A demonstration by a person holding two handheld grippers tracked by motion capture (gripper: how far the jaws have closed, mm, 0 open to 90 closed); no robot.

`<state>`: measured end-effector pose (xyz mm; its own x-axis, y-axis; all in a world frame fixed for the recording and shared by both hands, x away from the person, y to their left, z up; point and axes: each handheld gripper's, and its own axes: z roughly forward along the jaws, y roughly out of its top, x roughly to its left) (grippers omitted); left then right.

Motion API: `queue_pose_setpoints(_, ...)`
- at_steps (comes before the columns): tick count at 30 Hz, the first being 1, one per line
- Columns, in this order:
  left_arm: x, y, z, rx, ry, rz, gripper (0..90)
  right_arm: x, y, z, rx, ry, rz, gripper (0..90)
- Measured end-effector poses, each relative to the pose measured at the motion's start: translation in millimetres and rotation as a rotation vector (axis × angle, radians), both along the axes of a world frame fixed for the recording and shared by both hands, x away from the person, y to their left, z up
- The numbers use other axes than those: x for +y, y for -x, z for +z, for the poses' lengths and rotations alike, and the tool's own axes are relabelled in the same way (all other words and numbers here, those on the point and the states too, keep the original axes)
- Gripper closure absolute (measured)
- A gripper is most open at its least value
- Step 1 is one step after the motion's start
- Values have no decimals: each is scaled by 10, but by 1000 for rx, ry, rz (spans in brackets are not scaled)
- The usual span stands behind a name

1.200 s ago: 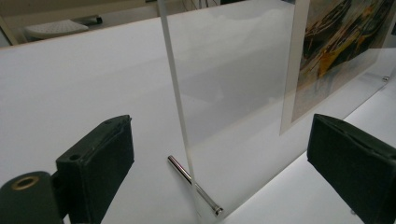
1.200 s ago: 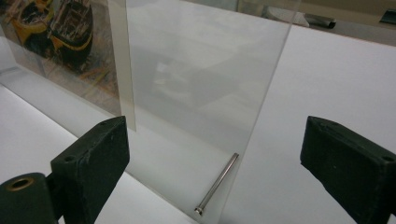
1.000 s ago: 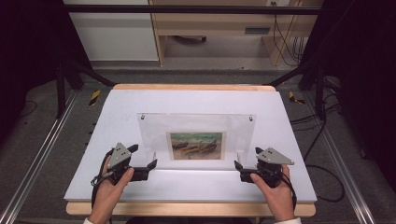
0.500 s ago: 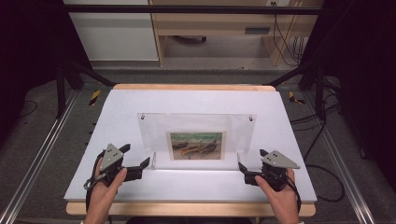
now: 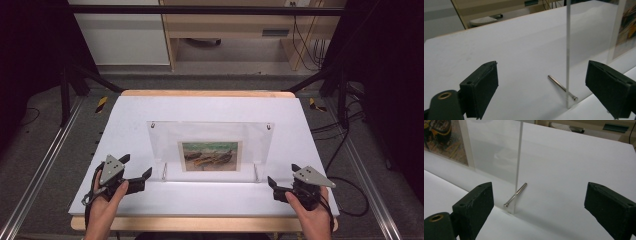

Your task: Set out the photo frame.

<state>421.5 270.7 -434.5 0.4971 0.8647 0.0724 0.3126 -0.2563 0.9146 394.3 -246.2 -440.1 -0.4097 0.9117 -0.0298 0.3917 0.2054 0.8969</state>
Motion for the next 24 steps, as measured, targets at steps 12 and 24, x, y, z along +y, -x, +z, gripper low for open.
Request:
queue_pose_setpoints(12, 324, -84, -19, -12, 19, 98, 107, -239, 23, -31, 8, -1, -78, 91)
queue_pose_setpoints(24, 544, -190, -34, -11, 0, 172, 104, -351, -72, -83, 18, 6, -128, 104)
